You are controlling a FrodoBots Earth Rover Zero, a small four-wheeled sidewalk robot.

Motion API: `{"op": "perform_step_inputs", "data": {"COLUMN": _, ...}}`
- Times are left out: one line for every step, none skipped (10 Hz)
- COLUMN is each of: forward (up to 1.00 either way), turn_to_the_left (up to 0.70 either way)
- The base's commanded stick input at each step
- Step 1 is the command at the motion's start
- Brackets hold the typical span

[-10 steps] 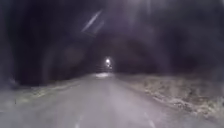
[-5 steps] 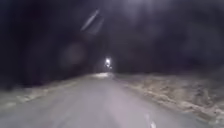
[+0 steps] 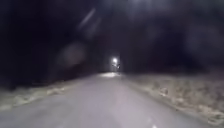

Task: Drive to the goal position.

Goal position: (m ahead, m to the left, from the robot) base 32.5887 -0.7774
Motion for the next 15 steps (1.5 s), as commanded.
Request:
{"op": "perform_step_inputs", "data": {"forward": 0.85, "turn_to_the_left": 0.00}}
{"op": "perform_step_inputs", "data": {"forward": 0.85, "turn_to_the_left": 0.00}}
{"op": "perform_step_inputs", "data": {"forward": 0.85, "turn_to_the_left": 0.00}}
{"op": "perform_step_inputs", "data": {"forward": 0.85, "turn_to_the_left": 0.00}}
{"op": "perform_step_inputs", "data": {"forward": 0.85, "turn_to_the_left": 0.00}}
{"op": "perform_step_inputs", "data": {"forward": 0.85, "turn_to_the_left": 0.00}}
{"op": "perform_step_inputs", "data": {"forward": 0.85, "turn_to_the_left": 0.00}}
{"op": "perform_step_inputs", "data": {"forward": 0.85, "turn_to_the_left": 0.00}}
{"op": "perform_step_inputs", "data": {"forward": 0.85, "turn_to_the_left": 0.00}}
{"op": "perform_step_inputs", "data": {"forward": 0.85, "turn_to_the_left": 0.00}}
{"op": "perform_step_inputs", "data": {"forward": 0.85, "turn_to_the_left": 0.00}}
{"op": "perform_step_inputs", "data": {"forward": 0.85, "turn_to_the_left": 0.00}}
{"op": "perform_step_inputs", "data": {"forward": 0.85, "turn_to_the_left": 0.00}}
{"op": "perform_step_inputs", "data": {"forward": 0.85, "turn_to_the_left": 0.00}}
{"op": "perform_step_inputs", "data": {"forward": 0.85, "turn_to_the_left": 0.00}}
